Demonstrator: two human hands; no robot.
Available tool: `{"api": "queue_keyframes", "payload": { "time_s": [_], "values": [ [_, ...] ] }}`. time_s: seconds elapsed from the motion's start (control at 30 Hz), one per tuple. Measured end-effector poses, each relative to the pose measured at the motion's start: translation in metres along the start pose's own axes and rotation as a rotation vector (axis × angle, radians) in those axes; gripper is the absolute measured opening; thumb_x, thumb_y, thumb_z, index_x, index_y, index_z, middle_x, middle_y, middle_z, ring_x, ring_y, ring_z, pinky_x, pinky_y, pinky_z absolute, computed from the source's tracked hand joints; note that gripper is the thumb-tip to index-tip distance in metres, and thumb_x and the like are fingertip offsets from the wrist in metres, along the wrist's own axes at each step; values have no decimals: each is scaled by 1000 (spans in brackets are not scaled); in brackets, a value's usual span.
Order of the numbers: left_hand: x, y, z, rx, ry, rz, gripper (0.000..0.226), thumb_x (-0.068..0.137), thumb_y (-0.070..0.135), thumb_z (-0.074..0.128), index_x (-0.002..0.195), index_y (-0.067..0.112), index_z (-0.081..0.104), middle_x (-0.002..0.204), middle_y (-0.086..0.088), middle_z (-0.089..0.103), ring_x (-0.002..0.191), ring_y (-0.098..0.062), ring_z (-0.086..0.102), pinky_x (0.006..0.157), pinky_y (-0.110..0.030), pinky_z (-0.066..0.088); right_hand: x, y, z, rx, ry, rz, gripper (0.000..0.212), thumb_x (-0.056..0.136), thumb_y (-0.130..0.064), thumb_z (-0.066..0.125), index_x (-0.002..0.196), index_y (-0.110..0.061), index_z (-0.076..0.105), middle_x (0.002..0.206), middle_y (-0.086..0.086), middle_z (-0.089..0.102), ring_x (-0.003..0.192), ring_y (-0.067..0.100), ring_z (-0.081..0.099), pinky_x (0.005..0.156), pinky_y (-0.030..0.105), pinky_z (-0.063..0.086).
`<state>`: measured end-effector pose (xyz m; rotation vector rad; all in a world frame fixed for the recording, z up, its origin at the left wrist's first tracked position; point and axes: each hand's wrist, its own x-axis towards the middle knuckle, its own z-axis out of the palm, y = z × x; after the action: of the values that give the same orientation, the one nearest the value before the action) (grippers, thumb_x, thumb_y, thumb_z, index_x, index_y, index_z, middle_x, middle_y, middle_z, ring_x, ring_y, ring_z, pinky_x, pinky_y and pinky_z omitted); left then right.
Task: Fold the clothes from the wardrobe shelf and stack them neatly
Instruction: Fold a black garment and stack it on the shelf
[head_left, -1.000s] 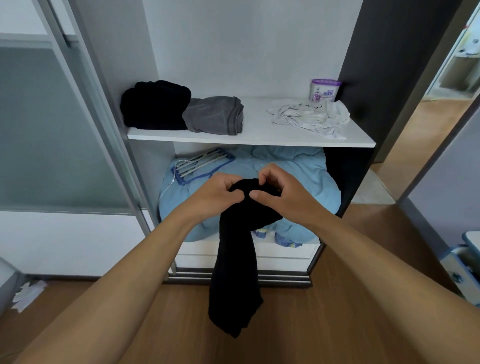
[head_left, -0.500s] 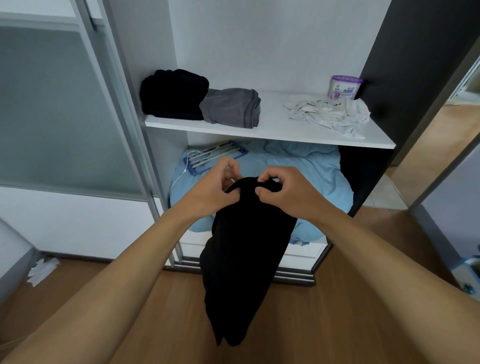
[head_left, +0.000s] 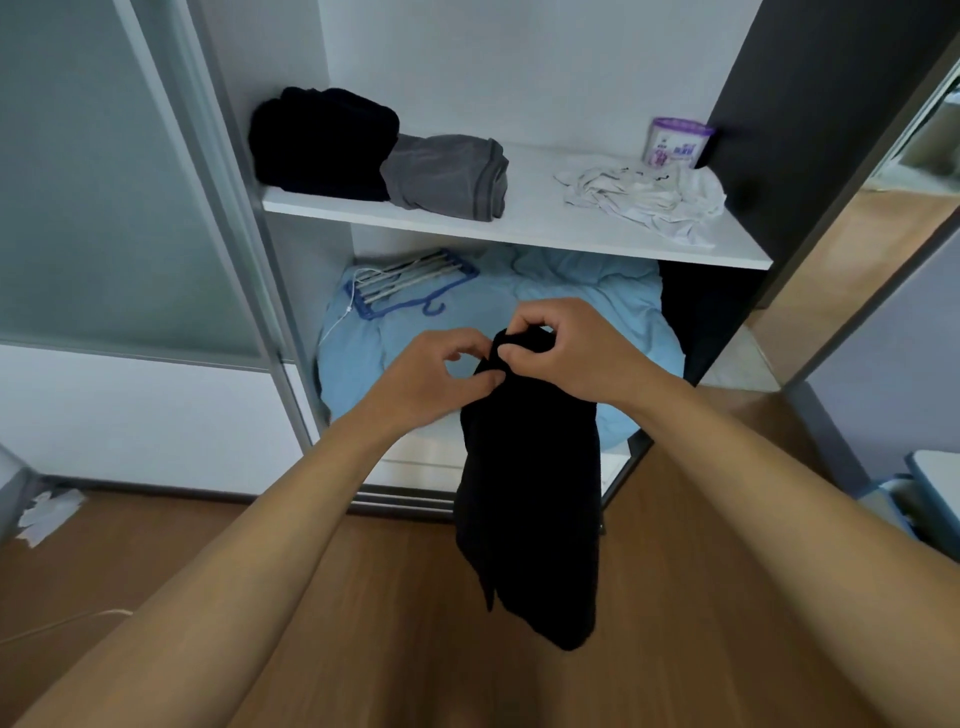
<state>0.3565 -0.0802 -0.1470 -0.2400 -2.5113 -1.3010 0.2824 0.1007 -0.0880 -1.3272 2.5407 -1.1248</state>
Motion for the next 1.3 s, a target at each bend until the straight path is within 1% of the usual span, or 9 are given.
{"api": "queue_keyframes", "payload": {
  "time_s": [0.1, 0.27, 0.4, 0.57, 0.77, 1.0, 1.1, 1.2, 1.3],
  "values": [
    [2, 1, 9, 4, -82, -100, 21, 81, 22, 59, 81, 43, 61, 77, 38, 64, 82, 15, 59, 78, -5, 42, -3, -3, -1, -4, 16, 9, 13, 85, -13, 72, 76, -12, 63, 70, -8, 59, 67, 3, 52, 66, 17, 40],
    [-7, -24, 31, -75, -148, -301, 25, 74, 13, 53, 59, 32, 59, 50, 17, 50, 47, 3, 45, 51, -13, 32, -11, -6, -6, -28, 11, 2, 12, 81, -9, 68, 74, -9, 59, 73, 7, 62, 65, 4, 48, 63, 21, 38],
    [-19, -42, 39, -211, -133, -337, 53, 81, -1, 56, 62, 47, 68, 51, 25, 56, 50, 12, 50, 53, -5, 35, -21, -3, -13, 0, -59, 15, 12, 79, -4, 65, 73, -4, 54, 73, 12, 57, 64, 5, 45, 64, 23, 37],
    [-37, -67, 46, -209, -220, -514, 29, 68, 13, 58, 47, 34, 58, 46, 20, 47, 44, 6, 43, 48, -13, 32, -26, -1, -16, 69, -80, 21, 11, 77, -4, 62, 73, -6, 53, 73, 9, 54, 68, 12, 48, 68, 33, 41],
    [-49, -84, 56, -170, -379, -594, 19, 71, 20, 59, 57, 33, 62, 54, 16, 55, 52, 1, 51, 55, -20, 36, -25, -6, -13, 123, -123, 13, 8, 71, -6, 57, 70, -3, 50, 75, 18, 52, 68, 14, 47, 67, 31, 39],
    [-62, -102, 35, -524, 68, -693, 53, 83, -13, 46, 57, 23, 75, 59, 5, 67, 55, -10, 63, 51, -15, 46, -29, 6, -10, 155, -125, 80, 6, 70, -3, 50, 68, 3, 48, 73, 25, 50, 66, 18, 45, 65, 30, 36],
    [-65, -108, 16, -487, 99, -621, 42, 87, -13, 50, 83, 16, 79, 80, 4, 75, 76, -7, 68, 71, -11, 51, -32, 16, -6, 151, -78, 152, 8, 74, -4, 49, 67, -1, 49, 64, 13, 45, 60, 13, 41, 58, 24, 33],
    [-66, -111, 7, -341, 47, -539, 31, 90, -12, 58, 84, 13, 76, 76, 12, 70, 78, -6, 64, 77, -11, 46, -30, 24, -2, 149, 16, 228, 18, 80, 0, 52, 66, -12, 54, 64, -4, 50, 59, 9, 44, 57, 21, 36],
    [-65, -111, 3, -299, 133, -537, 23, 88, -13, 63, 88, 6, 75, 81, 2, 70, 83, -13, 63, 83, -20, 47, -28, 27, -1, 113, 76, 260, 11, 79, 0, 53, 76, -9, 60, 69, -4, 55, 60, 7, 47, 59, 21, 39]
  ]
}}
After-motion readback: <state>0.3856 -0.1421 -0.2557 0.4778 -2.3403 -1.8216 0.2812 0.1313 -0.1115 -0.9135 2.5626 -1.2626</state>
